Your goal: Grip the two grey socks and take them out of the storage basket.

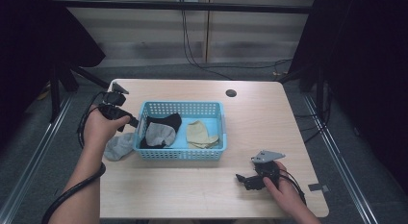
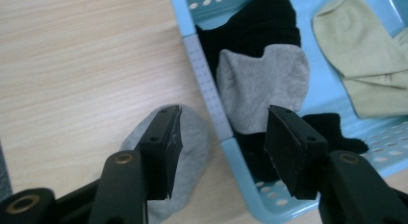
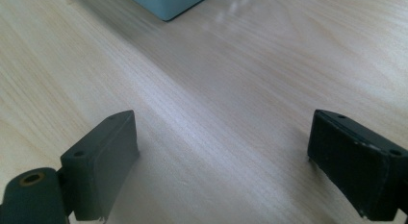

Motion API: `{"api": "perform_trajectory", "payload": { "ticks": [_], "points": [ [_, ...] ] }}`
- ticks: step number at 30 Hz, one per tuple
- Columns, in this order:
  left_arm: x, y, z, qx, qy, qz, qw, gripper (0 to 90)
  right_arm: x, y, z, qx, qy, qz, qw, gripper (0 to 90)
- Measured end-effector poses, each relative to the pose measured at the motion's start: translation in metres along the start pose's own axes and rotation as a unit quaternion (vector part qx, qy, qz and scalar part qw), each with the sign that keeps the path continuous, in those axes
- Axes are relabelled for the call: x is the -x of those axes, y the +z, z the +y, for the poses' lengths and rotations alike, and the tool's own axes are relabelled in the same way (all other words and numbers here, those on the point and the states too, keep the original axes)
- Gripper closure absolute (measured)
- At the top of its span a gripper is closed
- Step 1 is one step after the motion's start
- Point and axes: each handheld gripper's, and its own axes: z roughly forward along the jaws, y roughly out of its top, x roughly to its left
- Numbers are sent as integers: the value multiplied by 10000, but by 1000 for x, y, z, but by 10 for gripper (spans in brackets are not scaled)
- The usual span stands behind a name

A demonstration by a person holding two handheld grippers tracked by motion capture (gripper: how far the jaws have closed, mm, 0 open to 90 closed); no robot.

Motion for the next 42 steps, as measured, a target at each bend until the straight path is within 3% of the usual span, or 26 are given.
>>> {"api": "perform_trajectory", "payload": {
  "ticks": [6, 24, 29, 34, 37, 42],
  "points": [
    [14, 20, 5, -49, 27, -139, 9999, 460, 0, 0, 0, 2, -3, -1, 10000, 96],
    [26, 54, 11, -192, 99, -241, 9995, 438, 0, 0, 0, 1, -1, -1, 10000, 96],
    [30, 62, 14, -185, 139, -210, 9995, 436, 0, 0, 0, 7, 1, -3, 10000, 97],
    [32, 71, 17, -257, 227, -50, 9994, 434, 0, 0, 0, 6, 1, -2, 10000, 96],
    [33, 76, 18, -254, 148, -55, 9996, 433, 0, 0, 0, 1, 0, -1, 10000, 97],
    [34, 87, 19, -317, 252, 40, 9992, 433, 0, 0, 0, 1, 0, 0, 10000, 96]
  ]
}}
